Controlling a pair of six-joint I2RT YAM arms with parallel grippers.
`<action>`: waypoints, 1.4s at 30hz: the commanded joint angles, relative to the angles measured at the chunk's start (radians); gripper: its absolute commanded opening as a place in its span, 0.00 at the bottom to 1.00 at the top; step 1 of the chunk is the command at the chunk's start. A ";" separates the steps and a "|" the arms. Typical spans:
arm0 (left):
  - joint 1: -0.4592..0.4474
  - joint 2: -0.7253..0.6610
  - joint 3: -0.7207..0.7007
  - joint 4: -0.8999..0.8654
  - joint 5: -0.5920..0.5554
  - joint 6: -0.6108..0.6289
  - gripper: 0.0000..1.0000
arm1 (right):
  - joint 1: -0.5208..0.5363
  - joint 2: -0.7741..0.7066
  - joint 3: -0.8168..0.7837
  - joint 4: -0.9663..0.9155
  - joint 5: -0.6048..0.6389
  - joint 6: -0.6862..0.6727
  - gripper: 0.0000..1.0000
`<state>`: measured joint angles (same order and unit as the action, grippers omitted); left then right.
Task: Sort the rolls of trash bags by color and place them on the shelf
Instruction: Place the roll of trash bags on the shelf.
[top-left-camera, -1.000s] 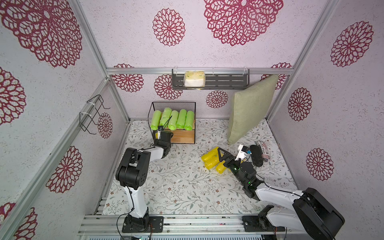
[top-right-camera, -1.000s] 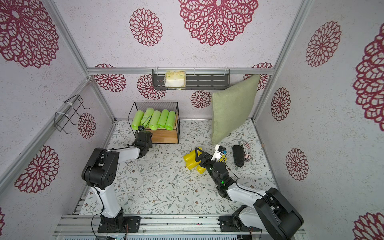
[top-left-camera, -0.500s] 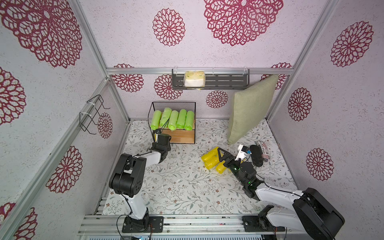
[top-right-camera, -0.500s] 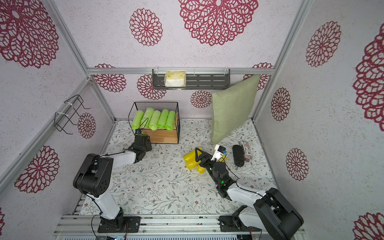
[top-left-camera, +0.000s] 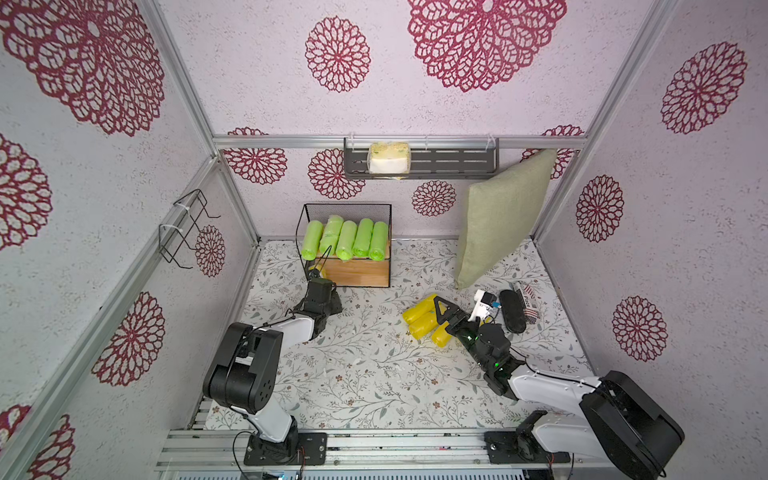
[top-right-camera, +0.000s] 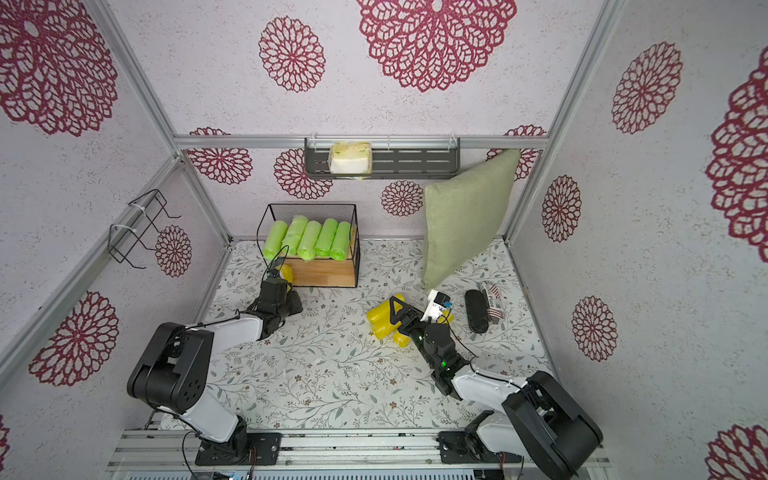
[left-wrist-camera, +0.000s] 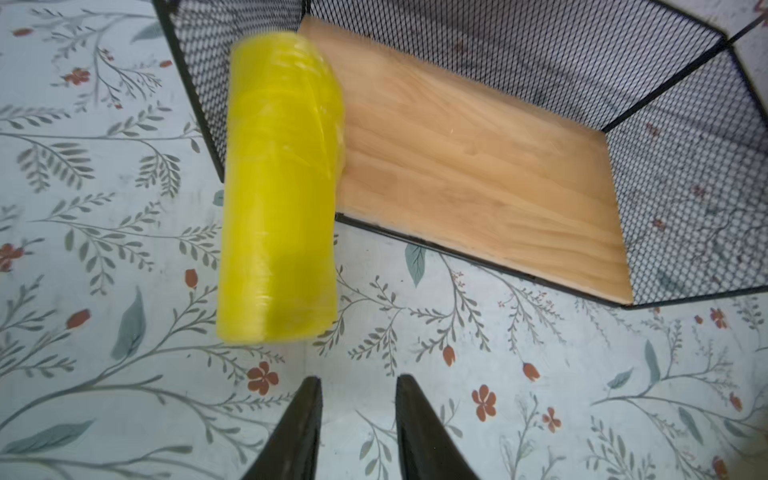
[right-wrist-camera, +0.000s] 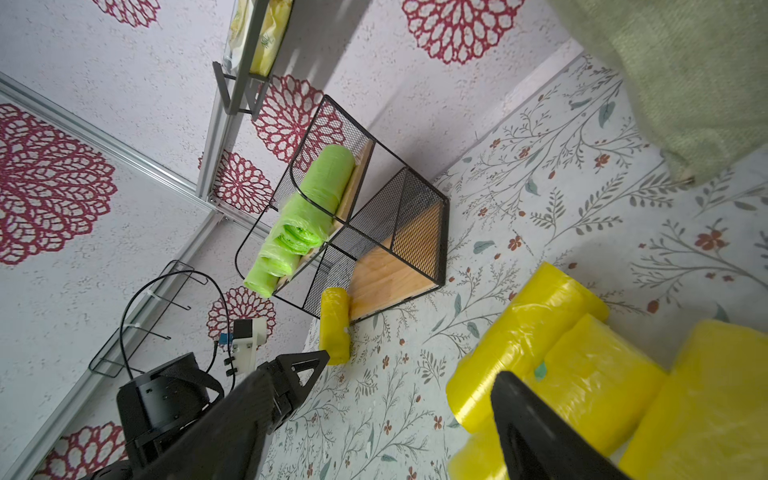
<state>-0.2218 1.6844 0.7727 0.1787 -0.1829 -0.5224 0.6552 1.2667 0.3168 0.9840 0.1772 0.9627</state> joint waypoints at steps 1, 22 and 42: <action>0.031 0.049 0.005 0.072 0.051 -0.023 0.30 | -0.002 0.009 -0.002 0.053 -0.015 0.012 0.87; 0.142 0.119 0.059 0.181 0.045 -0.091 0.27 | -0.002 0.026 -0.010 0.061 -0.009 0.019 0.87; 0.157 0.186 0.122 0.225 0.060 -0.169 0.33 | -0.002 0.071 -0.006 0.088 -0.019 0.027 0.87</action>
<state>-0.0731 1.8576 0.8860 0.3637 -0.1387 -0.6617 0.6552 1.3327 0.3000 1.0290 0.1696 0.9806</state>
